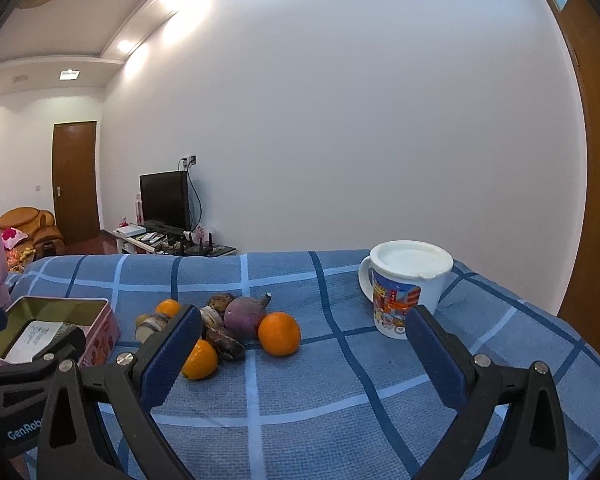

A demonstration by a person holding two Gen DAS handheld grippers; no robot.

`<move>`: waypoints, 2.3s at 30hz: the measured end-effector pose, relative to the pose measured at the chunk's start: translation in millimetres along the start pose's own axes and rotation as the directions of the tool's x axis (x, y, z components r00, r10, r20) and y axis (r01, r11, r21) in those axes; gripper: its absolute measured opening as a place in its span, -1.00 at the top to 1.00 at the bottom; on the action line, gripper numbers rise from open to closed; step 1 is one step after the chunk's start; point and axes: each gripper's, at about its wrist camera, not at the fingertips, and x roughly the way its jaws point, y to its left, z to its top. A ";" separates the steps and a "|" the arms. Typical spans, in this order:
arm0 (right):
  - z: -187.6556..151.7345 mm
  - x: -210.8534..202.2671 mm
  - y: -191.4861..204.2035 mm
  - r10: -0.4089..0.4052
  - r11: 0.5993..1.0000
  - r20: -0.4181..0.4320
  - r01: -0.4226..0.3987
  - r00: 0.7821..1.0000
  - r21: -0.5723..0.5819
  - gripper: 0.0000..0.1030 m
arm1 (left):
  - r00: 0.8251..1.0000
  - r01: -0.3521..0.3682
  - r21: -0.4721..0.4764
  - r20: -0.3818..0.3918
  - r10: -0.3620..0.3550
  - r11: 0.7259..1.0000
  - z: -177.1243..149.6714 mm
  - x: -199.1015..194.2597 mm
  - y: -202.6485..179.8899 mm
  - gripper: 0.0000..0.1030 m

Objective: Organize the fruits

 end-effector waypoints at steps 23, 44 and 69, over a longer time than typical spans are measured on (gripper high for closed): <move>-1.8 5.5 -6.4 -0.007 1.000 -0.028 0.008 1.000 0.024 -0.98 | 1.000 0.004 0.013 -0.019 -0.003 1.000 -3.1 3.6 -3.1 -1.00; -2.3 6.3 -7.7 -0.018 0.999 -0.043 0.019 0.999 0.037 -0.98 | 1.000 0.008 0.027 -0.027 -0.007 1.000 -6.3 8.1 -6.7 -1.00; -4.2 29.9 -57.6 -0.106 0.974 -0.219 0.146 0.970 0.176 -0.97 | 0.990 0.136 0.089 -0.035 -0.133 0.987 -2.1 11.8 -26.7 -0.92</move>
